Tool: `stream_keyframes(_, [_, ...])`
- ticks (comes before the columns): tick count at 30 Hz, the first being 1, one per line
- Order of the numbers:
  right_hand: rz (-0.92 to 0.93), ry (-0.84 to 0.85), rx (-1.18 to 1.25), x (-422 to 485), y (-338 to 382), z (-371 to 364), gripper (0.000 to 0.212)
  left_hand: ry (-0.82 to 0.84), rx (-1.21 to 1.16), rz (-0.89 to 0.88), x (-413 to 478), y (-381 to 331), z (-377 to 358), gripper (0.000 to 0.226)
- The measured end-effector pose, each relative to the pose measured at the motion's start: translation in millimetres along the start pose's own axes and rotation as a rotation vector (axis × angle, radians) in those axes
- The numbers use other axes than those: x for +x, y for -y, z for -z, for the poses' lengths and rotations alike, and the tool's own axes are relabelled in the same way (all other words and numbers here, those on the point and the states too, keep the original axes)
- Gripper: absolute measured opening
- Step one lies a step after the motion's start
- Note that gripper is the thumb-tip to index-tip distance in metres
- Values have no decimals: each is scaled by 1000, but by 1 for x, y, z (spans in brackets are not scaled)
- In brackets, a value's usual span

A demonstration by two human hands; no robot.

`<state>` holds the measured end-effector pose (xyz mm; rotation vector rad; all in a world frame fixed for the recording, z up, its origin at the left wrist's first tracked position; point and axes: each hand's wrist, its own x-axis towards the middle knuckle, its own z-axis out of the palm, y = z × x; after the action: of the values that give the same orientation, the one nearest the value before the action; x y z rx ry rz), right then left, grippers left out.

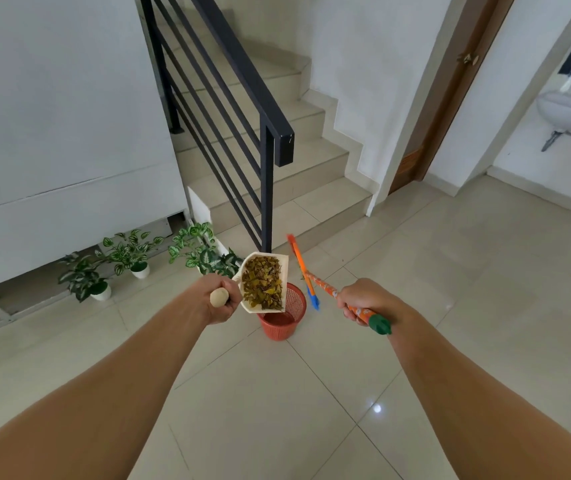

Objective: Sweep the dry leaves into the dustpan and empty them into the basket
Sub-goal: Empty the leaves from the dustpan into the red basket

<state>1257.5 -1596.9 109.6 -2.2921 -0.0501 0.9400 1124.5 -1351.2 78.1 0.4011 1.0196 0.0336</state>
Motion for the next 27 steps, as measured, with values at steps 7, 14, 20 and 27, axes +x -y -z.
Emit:
stream_keyframes(7, [-7,60,-52,27,-20,27,11,-64,88,-28,24,48,-21,15])
stream_keyframes(14, [15,104,-75,44,-27,33,9,-103,188,-18,38,81,-38,10])
stream_keyframes(20, [6,121,-45,49,-34,36,9,-121,279,-25,42,92,-55,8])
stream_keyframes(27, [-13,159,19,47,-34,48,10,-141,372,-44,42,101,-66,9])
